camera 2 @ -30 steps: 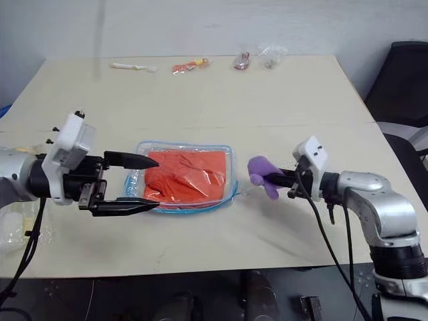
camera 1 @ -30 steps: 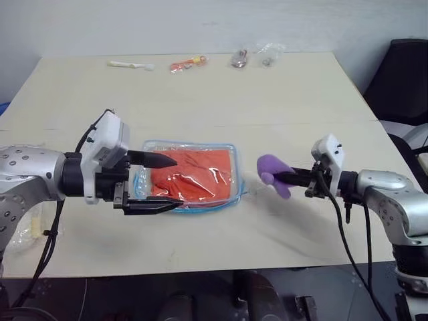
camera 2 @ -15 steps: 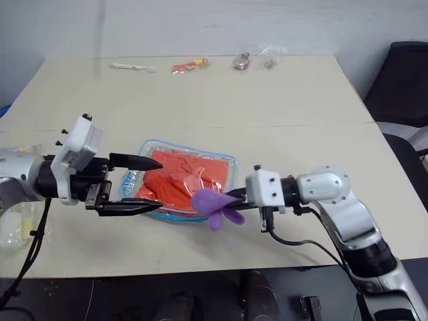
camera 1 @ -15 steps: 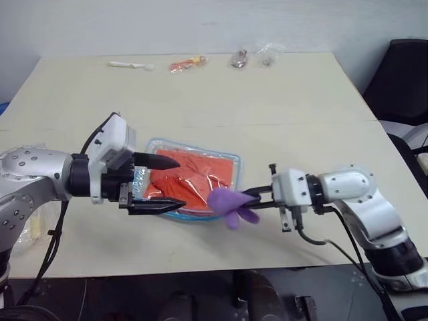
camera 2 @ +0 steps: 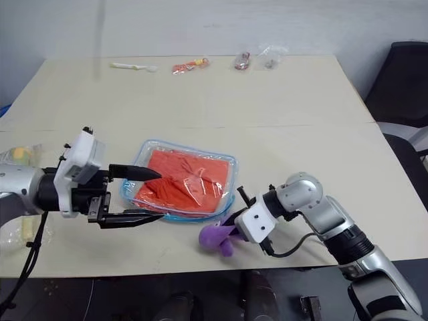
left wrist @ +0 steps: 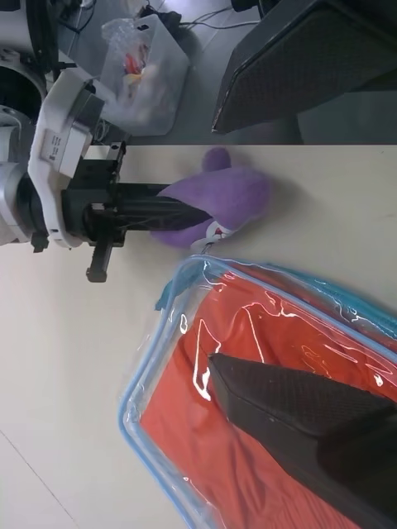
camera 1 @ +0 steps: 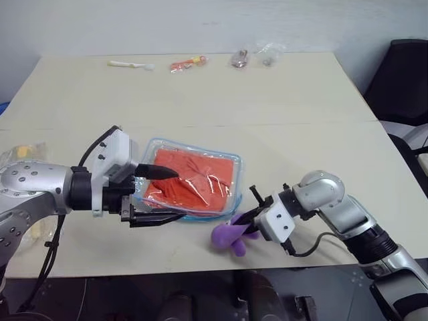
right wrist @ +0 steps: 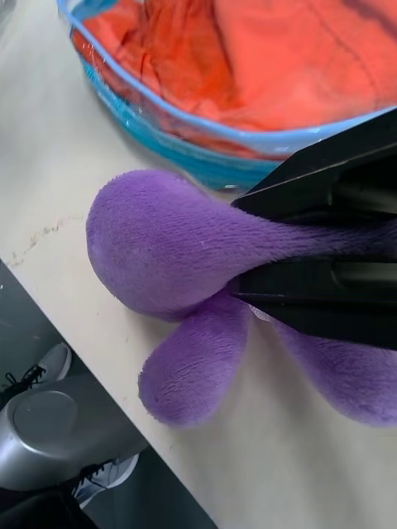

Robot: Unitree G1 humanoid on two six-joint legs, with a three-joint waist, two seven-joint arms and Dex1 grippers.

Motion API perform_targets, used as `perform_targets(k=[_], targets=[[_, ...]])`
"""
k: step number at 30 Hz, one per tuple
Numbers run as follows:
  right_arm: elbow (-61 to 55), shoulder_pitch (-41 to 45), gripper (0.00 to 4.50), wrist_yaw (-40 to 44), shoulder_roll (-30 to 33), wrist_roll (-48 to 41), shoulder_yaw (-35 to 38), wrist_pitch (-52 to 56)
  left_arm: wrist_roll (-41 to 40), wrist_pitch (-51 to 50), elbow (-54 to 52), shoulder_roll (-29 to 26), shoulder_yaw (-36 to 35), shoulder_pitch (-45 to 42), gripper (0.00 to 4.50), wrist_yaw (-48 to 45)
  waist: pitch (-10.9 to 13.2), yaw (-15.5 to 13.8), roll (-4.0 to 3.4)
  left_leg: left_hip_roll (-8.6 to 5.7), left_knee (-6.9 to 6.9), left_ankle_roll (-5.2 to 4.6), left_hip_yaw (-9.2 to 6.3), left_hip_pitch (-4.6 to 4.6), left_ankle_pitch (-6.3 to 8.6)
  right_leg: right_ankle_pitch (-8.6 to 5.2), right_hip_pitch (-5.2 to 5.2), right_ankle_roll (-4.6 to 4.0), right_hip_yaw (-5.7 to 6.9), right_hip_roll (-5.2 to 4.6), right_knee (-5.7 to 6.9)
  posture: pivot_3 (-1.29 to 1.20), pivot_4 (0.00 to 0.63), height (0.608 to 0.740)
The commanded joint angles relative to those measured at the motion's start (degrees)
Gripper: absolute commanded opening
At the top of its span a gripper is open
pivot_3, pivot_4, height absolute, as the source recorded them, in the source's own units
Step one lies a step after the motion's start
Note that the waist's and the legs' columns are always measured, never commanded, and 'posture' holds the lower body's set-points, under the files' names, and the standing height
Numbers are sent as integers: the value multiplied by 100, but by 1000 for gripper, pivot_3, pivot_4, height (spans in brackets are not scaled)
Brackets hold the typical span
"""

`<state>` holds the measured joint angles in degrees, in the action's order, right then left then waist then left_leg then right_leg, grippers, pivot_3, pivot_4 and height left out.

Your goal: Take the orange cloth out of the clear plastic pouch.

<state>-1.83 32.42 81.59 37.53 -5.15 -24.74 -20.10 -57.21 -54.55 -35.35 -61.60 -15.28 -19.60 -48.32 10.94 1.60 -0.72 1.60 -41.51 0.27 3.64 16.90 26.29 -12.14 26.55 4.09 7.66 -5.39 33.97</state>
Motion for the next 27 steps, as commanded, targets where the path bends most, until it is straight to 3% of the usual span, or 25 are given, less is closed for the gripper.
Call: perform_targets(k=[1,2,5,15,20,27], targets=[[-158,-89,37,-115,-63,28,-53,221,67,164,-135,-26,-44,-26,4500,-31,0,-2,0,0,0,0,0,0,0,0,0,0,1,0,0,0,150,740],[-186,-123,37,-146,-67,46,-59,302,96,189,-139,-31,-6,-28,4500,-52,0,-2,0,0,0,0,-1,1,0,0,0,0,2,0,0,0,150,740],[-290,-230,945,-276,-73,66,-41,534,151,245,-124,-36,94,-59,4500,-119,0,-1,0,0,-1,0,-2,3,0,0,0,0,3,-1,0,0,150,740],[-878,-725,4460,-524,101,-252,203,1196,398,446,-106,4,423,-77,4500,-373,0,-3,0,0,0,0,-2,3,0,0,0,-1,3,1,0,0,150,740],[-1469,-1005,4460,-532,158,-1064,613,1661,501,524,-45,11,509,-105,4500,-466,0,-7,0,0,-1,0,-3,5,0,0,0,-1,3,1,-2,0,150,740],[-1635,-1013,4460,-1095,-127,-1229,1042,1715,634,579,27,28,626,-215,4500,-557,0,-12,0,-1,0,0,-1,10,0,0,-1,-1,2,1,1,0,150,740]])
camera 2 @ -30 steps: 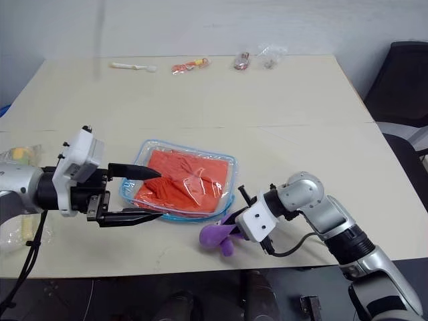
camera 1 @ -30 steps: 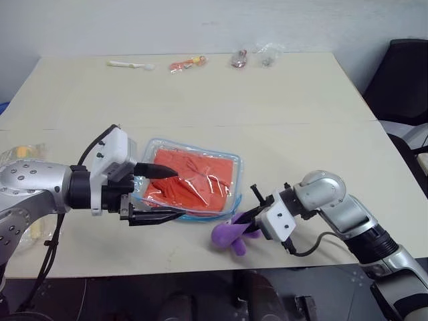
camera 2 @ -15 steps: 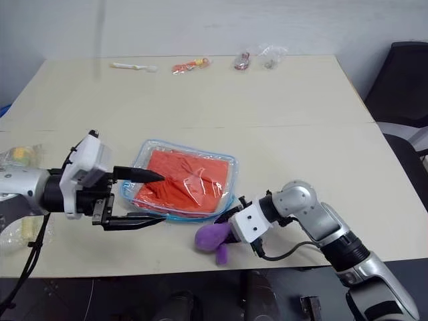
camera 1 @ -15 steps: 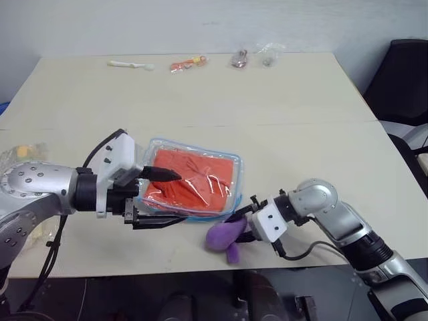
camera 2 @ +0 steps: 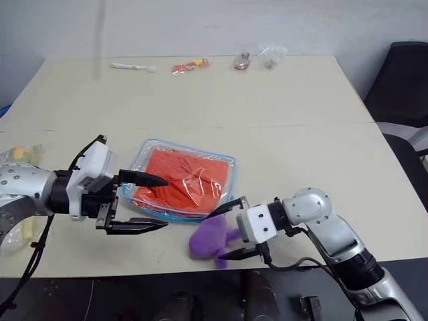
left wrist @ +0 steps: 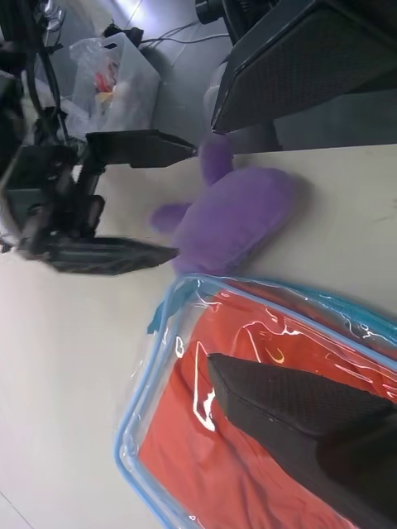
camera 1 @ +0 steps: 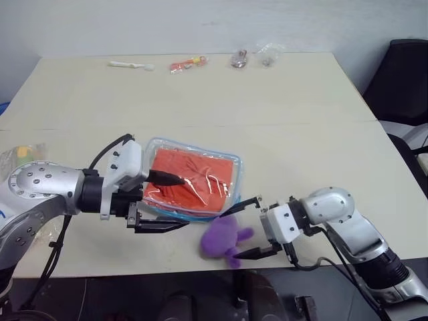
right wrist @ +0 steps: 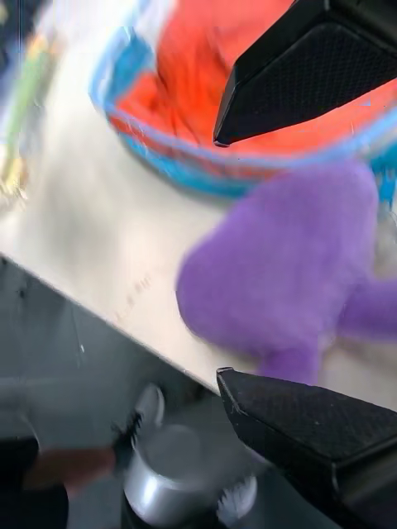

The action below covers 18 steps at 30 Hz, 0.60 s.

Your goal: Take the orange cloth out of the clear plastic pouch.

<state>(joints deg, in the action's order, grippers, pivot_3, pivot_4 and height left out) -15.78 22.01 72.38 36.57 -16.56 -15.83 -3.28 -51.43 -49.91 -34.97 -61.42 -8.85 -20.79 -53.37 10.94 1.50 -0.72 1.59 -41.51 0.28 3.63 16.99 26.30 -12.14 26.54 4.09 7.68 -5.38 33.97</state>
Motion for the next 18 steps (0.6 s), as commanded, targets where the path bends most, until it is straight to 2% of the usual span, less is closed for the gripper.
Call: perform_targets(k=[1,5,9,12,15,18], targets=[[-257,32,4460,-165,-5,-85,157,67,63,111,-14,13,-4,-108,4500,-54,0,-5,0,0,0,0,0,0,0,0,0,0,0,0,0,0,150,740],[-201,303,4460,-161,179,-306,497,357,56,85,-124,-18,28,-26,4500,-98,0,-1,0,0,0,0,0,-1,0,0,0,0,1,1,-1,0,150,740],[589,890,4460,-81,376,118,674,-245,11,53,-287,63,58,180,4500,-27,1,5,-1,0,0,0,3,-1,0,0,0,0,-3,2,0,0,150,740],[1396,1212,3839,59,377,552,592,-1271,-119,-33,-361,175,13,268,4500,125,0,2,0,3,3,0,2,-2,0,-1,0,-2,-1,4,-2,0,150,740],[2072,1359,2837,4,272,1108,338,-2417,-457,-234,-475,310,-109,429,4500,322,0,13,0,1,3,0,1,-5,0,-1,1,-1,-1,1,-4,0,150,740],[2442,1337,2837,-78,117,1325,141,-3135,-841,-459,-605,450,-187,730,4500,608,1,20,-1,5,3,0,1,-5,0,-1,2,-1,0,0,-3,0,150,740]])
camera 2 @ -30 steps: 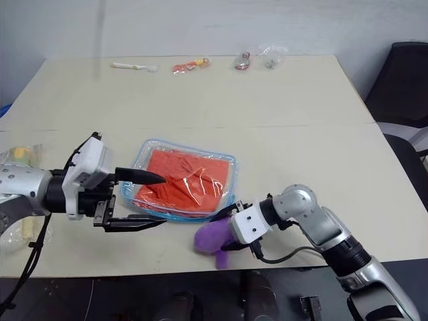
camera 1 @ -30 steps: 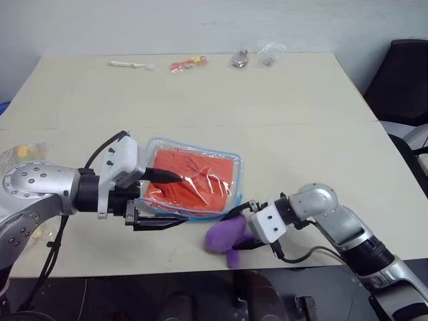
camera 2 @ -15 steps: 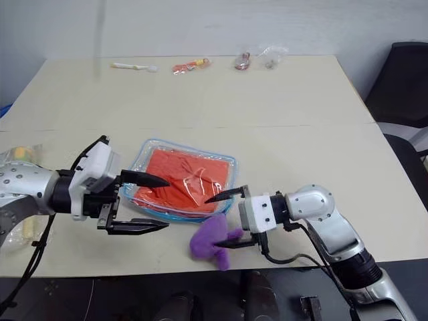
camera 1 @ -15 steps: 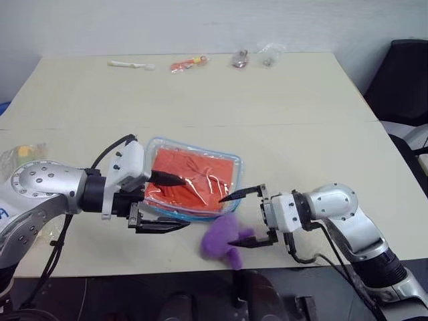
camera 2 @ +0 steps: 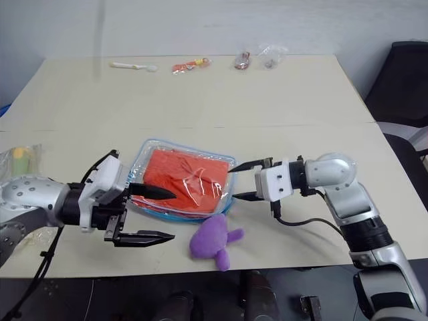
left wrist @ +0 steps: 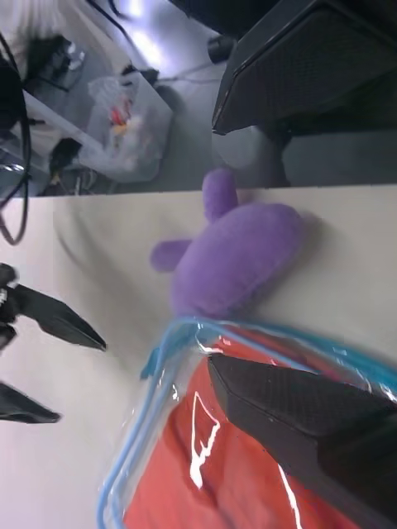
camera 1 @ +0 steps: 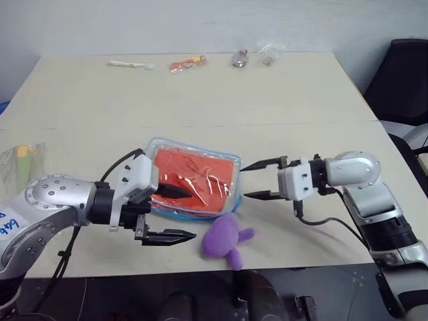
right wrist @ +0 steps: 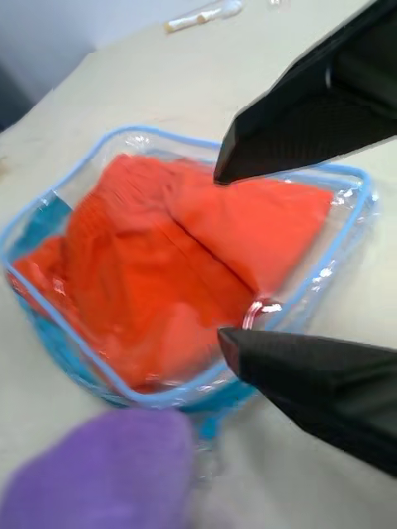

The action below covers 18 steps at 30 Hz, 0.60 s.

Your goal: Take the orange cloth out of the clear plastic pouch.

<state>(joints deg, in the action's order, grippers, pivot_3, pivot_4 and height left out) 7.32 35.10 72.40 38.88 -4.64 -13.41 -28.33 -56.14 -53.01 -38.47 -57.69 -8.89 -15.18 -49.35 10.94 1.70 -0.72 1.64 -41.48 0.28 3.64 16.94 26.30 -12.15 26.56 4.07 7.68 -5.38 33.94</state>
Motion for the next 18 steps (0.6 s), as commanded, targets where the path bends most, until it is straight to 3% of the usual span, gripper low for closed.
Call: perform_targets(k=[1,11,15,18], targets=[[194,22,2837,-75,-129,151,-138,-795,-432,-193,-289,101,-192,256,4500,278,1,1,-1,0,-1,0,0,0,0,0,2,0,-1,-1,2,0,150,740],[556,38,2837,-213,-247,316,-468,-1540,-196,27,-571,-18,-272,729,4500,350,1,-8,-2,1,-12,0,-12,7,0,0,2,0,4,-5,2,0,150,740],[796,94,1928,-319,-289,497,-538,-1807,39,182,-603,-77,-260,705,4500,297,1,-10,-2,0,-12,0,-11,7,0,0,3,0,4,-5,2,0,150,740],[839,106,1928,-401,-327,489,-564,-1778,32,212,-580,-89,-291,670,4500,282,1,-9,-2,1,-12,0,-11,8,0,0,3,0,4,-5,2,0,150,740]])
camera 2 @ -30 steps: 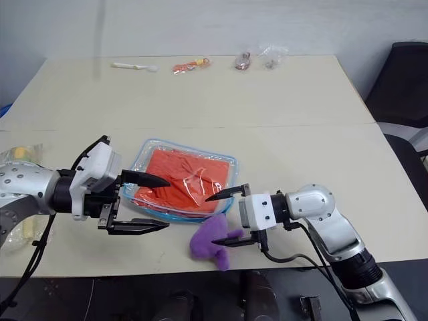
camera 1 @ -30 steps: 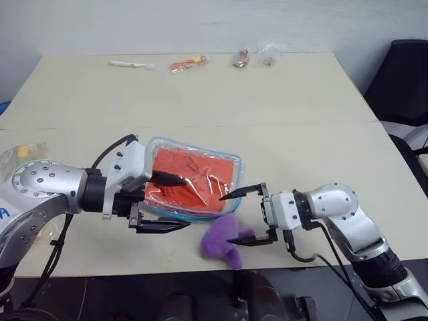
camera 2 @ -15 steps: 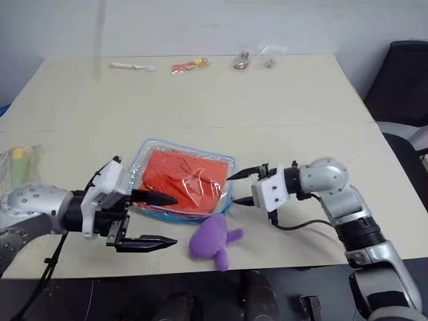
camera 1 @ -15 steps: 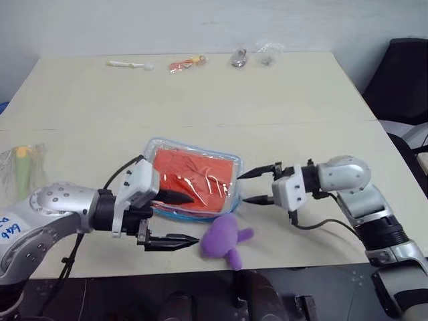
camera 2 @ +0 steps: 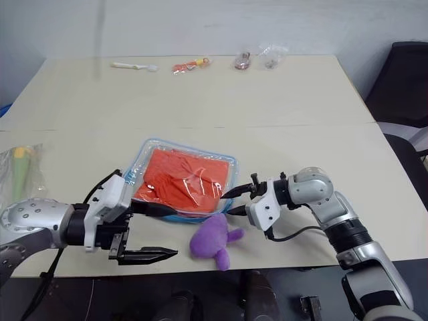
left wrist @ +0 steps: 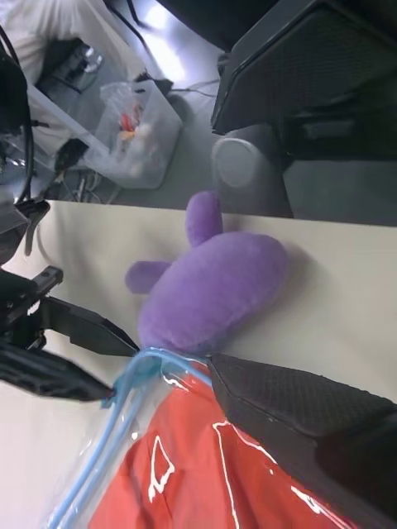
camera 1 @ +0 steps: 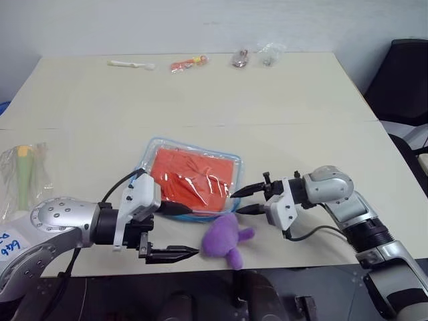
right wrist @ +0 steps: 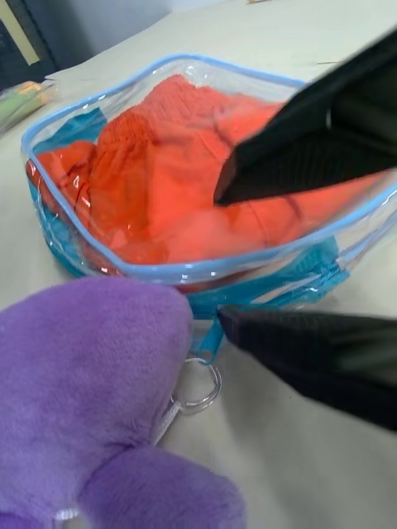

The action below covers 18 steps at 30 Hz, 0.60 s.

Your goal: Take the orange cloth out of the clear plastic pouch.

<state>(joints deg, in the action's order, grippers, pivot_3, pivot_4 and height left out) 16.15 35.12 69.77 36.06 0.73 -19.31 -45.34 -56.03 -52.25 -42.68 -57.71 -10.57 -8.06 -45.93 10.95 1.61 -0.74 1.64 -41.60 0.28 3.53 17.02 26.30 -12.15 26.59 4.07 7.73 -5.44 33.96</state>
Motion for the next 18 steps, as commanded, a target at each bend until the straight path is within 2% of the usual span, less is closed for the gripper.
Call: perform_targets(k=[1,10,13,16,17,18], targets=[[-46,109,1928,-165,-51,-41,8,-78,26,142,-160,-94,-126,-43,4500,-65,0,3,0,1,0,0,0,0,0,0,0,0,0,0,0,0,150,740],[-89,82,1928,-418,-158,147,-109,-98,67,195,-94,-163,-104,-85,4500,-123,0,2,0,2,0,0,0,0,0,0,0,0,0,0,0,0,150,740],[-60,96,1334,-466,-203,219,-160,-67,79,203,-80,-164,-92,-97,4500,-140,0,2,0,2,0,0,0,0,0,0,0,0,0,1,0,0,150,740],[-58,87,239,-510,-188,230,-173,-37,45,182,-63,-133,-75,-103,4500,-127,0,0,0,1,0,0,0,0,0,0,0,0,0,0,0,0,150,740],[-66,80,19,-523,-175,223,-177,-36,-6,154,-39,-103,-79,-95,4500,-105,0,0,0,1,0,0,0,0,0,0,0,0,0,0,0,0,150,740],[-92,61,19,-522,-155,199,-180,-18,-118,93,-2,-54,-99,-74,4500,-58,0,0,0,1,0,0,0,0,0,0,0,0,0,0,0,0,150,740]])
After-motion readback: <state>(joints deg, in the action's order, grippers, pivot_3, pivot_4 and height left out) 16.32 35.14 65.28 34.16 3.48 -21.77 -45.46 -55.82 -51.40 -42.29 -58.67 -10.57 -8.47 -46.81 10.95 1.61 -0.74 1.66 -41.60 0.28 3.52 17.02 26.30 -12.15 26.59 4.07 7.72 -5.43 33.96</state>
